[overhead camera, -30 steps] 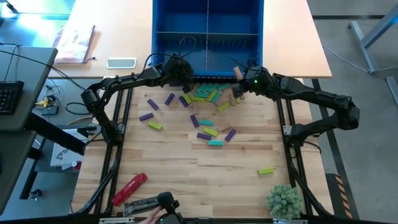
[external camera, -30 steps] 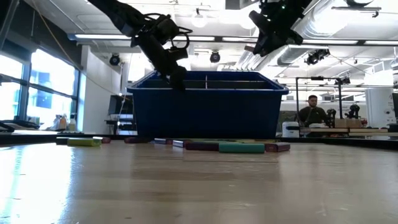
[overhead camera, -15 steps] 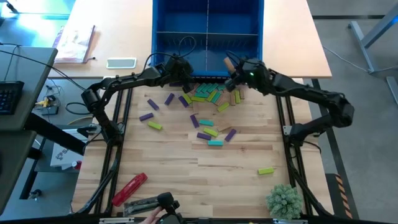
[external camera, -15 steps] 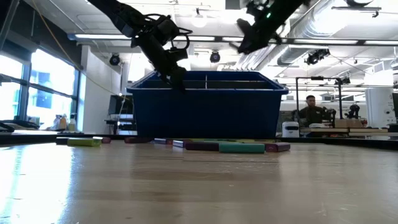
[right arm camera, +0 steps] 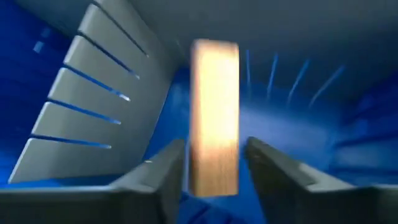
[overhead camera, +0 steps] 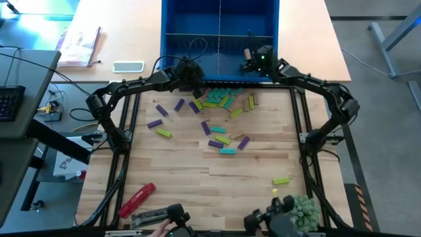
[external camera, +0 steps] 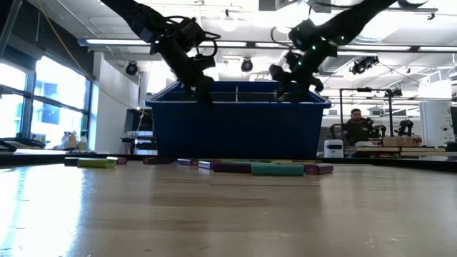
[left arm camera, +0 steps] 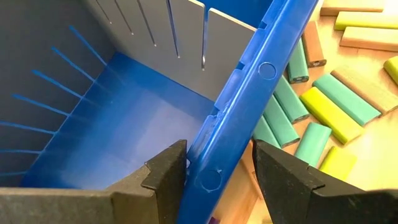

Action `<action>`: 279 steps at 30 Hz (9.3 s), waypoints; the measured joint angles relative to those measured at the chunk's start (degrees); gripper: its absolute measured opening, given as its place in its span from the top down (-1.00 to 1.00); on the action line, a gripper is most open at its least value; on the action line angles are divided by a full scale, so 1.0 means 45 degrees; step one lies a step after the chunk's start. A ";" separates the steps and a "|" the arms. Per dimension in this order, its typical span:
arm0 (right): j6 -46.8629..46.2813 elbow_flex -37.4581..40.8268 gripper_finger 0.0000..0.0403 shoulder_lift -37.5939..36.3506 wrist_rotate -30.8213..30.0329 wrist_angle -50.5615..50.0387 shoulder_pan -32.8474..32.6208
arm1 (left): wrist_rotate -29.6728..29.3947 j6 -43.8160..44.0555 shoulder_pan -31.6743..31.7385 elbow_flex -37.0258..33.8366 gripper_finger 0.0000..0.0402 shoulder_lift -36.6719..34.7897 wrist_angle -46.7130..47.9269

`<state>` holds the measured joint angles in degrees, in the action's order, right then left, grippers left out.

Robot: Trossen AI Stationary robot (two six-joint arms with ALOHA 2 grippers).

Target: Sort blocks

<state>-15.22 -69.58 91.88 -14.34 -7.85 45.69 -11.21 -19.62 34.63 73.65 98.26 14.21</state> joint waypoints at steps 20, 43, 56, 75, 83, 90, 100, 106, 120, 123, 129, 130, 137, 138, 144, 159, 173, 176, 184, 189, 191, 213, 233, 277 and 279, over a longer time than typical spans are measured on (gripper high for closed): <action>-0.1881 0.0351 -0.42 -0.2041 -0.1923 -0.6196 -0.5505 | -0.0201 -0.0156 0.0058 0.0000 0.18 0.0000 -0.0096; -1.1876 0.6605 -0.42 -0.1404 -0.2542 0.1153 -0.8814 | -0.0212 -0.0340 0.0049 0.0000 0.18 0.0000 -0.0441; -0.0468 0.6684 -0.42 -0.1293 0.0805 0.3533 -0.7658 | -0.0212 -0.0351 0.0049 0.0000 0.18 -0.0005 -0.0520; 0.7461 0.3857 -0.42 0.1970 0.5447 -0.2843 -0.6344 | -0.0213 -0.0385 0.0058 0.0010 0.18 -0.0010 -0.0868; 0.8252 0.3803 -0.17 0.2312 0.5453 -0.2613 -0.6060 | -0.0209 -0.0884 0.0058 0.0015 0.18 -0.0015 -0.0847; 0.8149 0.3618 0.46 0.2336 0.5250 -0.3055 -0.6061 | -0.0207 -0.0688 0.0058 0.0015 0.18 -0.0015 -0.0645; 0.9093 -0.2227 0.57 0.1997 0.1255 -0.8040 -0.6104 | -0.0212 -0.0670 0.0056 0.0015 0.18 -0.0015 -0.0228; 1.0301 -0.5159 0.57 0.1670 -0.3968 -0.8881 -0.4992 | -0.0202 -0.0670 0.0058 0.0015 0.18 -0.0015 -0.0210; 0.5588 -0.4915 0.14 0.2205 -0.1020 -0.6461 -0.0023 | -0.0204 -0.0703 0.0096 0.0015 0.18 -0.0015 0.0125; 0.4738 -0.5026 -0.01 0.2076 -0.0900 -0.7220 0.0031 | -0.0193 -0.0699 0.0117 0.0015 0.18 -0.0015 0.0093; 0.6018 -0.5164 -0.10 0.0858 -0.0691 -0.8728 -0.1339 | -0.0198 -0.0820 0.0121 0.0015 0.18 -0.0015 0.0093; 0.6240 -0.5044 -0.10 0.0666 -0.0656 -0.8927 -0.1638 | -0.0198 -0.0865 0.0121 0.0015 0.18 -0.0015 0.0093; 0.3543 -0.1119 -0.11 -0.1076 -0.0721 -0.7238 -0.3285 | 0.0137 -0.0874 0.0136 0.0010 0.18 -0.0010 -0.0207; 0.2923 -0.0167 -0.11 -0.1275 -0.0847 -0.6549 -0.3543 | 0.0212 -0.0874 0.0136 0.0010 0.18 -0.0010 -0.0202; -0.1533 0.4893 -0.11 -0.1208 -0.1045 -0.1495 -0.5087 | 0.0346 -0.0879 0.0136 0.0010 0.18 -0.0010 -0.0091; -0.7559 0.5787 -0.11 0.2066 -0.4200 0.1562 -0.4690 | 0.0376 -0.0879 0.0131 0.0007 0.18 -0.0002 -0.0436; -0.8945 0.5213 -0.11 0.2020 -0.3663 -0.3117 -0.4778 | 0.0376 -0.0796 0.0126 0.0005 0.18 -0.0001 -0.0441; -0.9177 0.4792 -0.11 0.1853 -0.3560 -0.5479 -0.4904 | 0.0372 -0.0763 0.0126 0.0005 0.18 -0.0004 -0.0409; -0.7552 0.3825 -0.11 0.0762 -0.0402 -0.6090 -0.5385 | 0.0366 -0.0661 0.0126 0.0006 0.18 -0.0005 -0.0198; -0.7840 0.3945 -0.11 0.0709 -0.0907 -0.5336 -0.5437 | 0.0362 -0.0651 0.0126 0.0010 0.18 -0.0005 -0.0199; -0.7200 0.4142 -0.11 0.0709 -0.0911 -0.4456 -0.5578 | 0.0366 -0.0651 0.0126 0.0010 0.18 -0.0005 -0.0157; -0.1169 0.4138 -0.11 0.2167 0.0799 -0.3654 -0.5652 | 0.0366 -0.0641 0.0131 0.0010 0.18 -0.0005 -0.0140; -0.1999 0.4172 0.16 0.2273 0.1299 -0.3581 -0.5652 | 0.0371 -0.0335 0.0131 0.0010 0.18 -0.0005 -0.0159; 0.1570 -0.2662 -0.14 0.0977 -0.0954 -0.3753 -0.1807 | 0.0468 -0.0324 0.0131 0.0005 0.18 -0.0005 -0.0332; 0.1485 -0.2662 -0.34 0.0792 -0.1051 -0.4061 -0.1678 | 0.0473 -0.0319 0.0131 0.0005 0.18 -0.0005 -0.0334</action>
<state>-8.54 -81.56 95.44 -19.07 -26.13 38.13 -9.08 -21.05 35.22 73.67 98.24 12.71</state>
